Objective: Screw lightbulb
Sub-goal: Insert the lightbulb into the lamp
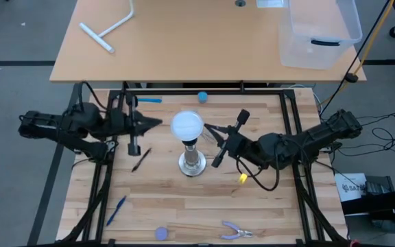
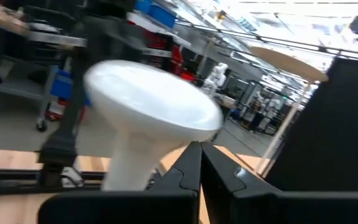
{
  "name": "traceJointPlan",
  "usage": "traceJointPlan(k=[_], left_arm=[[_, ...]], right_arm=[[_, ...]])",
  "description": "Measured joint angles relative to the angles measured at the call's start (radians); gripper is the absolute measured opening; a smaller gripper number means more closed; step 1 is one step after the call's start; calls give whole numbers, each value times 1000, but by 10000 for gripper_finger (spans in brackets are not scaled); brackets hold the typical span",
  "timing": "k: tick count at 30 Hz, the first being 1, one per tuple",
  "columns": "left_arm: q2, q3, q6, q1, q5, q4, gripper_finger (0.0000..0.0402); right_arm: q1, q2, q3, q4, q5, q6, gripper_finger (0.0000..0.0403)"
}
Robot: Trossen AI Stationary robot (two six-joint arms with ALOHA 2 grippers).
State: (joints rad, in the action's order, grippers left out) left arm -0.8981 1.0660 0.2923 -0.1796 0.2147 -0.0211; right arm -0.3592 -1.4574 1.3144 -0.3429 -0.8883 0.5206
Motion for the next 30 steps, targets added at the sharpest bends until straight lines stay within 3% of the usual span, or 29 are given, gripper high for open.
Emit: traceJointPlan(k=[10,30], left_arm=[[-56,0,8,-55,-1,-1,0],[-78,0,-5,2,11,10,0]], right_arm=[[60,1,1,-59,48,45,0],[34,1,2,-62,76,42,0]])
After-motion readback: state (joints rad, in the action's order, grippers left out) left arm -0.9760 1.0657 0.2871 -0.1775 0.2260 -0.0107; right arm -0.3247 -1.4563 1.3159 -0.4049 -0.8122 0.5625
